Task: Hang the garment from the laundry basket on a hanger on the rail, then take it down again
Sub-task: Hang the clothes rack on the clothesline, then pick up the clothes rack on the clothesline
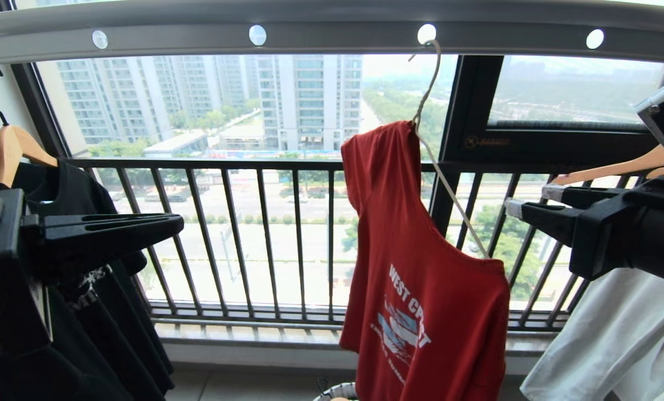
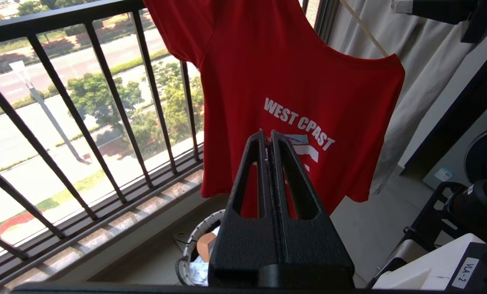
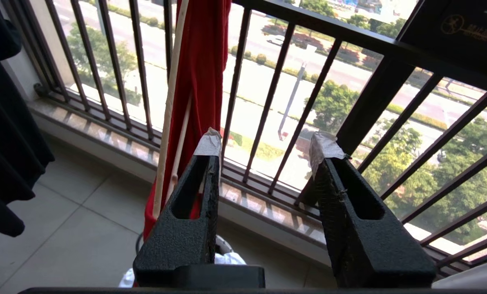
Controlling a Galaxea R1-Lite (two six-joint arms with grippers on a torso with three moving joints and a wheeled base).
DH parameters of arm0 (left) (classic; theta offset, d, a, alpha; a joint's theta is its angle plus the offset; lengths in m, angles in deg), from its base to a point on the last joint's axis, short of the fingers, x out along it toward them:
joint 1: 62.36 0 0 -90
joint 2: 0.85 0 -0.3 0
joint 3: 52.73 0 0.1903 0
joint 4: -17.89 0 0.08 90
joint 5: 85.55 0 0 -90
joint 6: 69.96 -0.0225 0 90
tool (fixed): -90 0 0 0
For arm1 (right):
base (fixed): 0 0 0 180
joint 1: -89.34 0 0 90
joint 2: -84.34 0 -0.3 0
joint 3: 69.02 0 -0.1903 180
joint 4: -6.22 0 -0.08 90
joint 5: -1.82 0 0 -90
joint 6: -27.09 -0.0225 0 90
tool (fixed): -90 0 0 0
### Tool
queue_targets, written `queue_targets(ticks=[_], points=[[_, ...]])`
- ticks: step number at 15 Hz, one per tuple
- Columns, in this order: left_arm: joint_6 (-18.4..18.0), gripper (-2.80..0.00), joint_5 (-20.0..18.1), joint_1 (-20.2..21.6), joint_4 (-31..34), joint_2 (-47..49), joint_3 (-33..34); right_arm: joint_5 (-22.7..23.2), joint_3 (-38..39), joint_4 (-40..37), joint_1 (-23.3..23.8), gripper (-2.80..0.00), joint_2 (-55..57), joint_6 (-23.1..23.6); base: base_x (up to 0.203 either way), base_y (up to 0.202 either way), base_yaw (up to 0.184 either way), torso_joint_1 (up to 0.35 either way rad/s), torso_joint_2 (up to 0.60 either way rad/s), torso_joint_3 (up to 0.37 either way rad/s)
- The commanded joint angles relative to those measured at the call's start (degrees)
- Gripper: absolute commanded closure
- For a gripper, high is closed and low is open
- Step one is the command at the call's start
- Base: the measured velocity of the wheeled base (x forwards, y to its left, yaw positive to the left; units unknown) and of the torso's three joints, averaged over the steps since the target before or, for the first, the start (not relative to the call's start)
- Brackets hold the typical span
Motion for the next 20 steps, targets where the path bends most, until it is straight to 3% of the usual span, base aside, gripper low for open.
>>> queue_targets(ticks=[1, 9, 18, 19, 20], points=[[0.10, 0.00, -0.07, -0.14, -0.08, 2.19, 0.16, -0.06, -0.34, 0.33, -0.06, 0.00, -0.48, 0.03, 0.000, 0.000, 0.000, 0.000, 0.00, 0.000], [0.47, 0.00, -0.07, -2.08, -0.16, 4.23, 0.51, 0.29, -4.67, -0.03, -1.59, 0.00, 2.66, 0.35, 0.000, 0.000, 0.000, 0.000, 0.00, 0.000], [0.29, 0.00, 0.11, -2.25, -0.16, 4.67, 0.51, -0.06, -14.75, -0.04, -2.96, 0.00, 11.35, 0.38, 0.000, 0.000, 0.000, 0.000, 0.00, 0.000], [0.29, 0.00, 0.11, -2.25, -0.16, 4.67, 0.51, -0.06, -15.18, 0.05, -2.96, -2.80, 11.77, 0.47, 0.000, 0.000, 0.000, 0.000, 0.00, 0.000], [0.29, 0.00, 0.11, -2.25, -0.25, 4.67, 0.51, -0.02, -15.66, 0.05, -2.96, -2.80, 12.17, 0.43, 0.000, 0.000, 0.000, 0.000, 0.00, 0.000]])
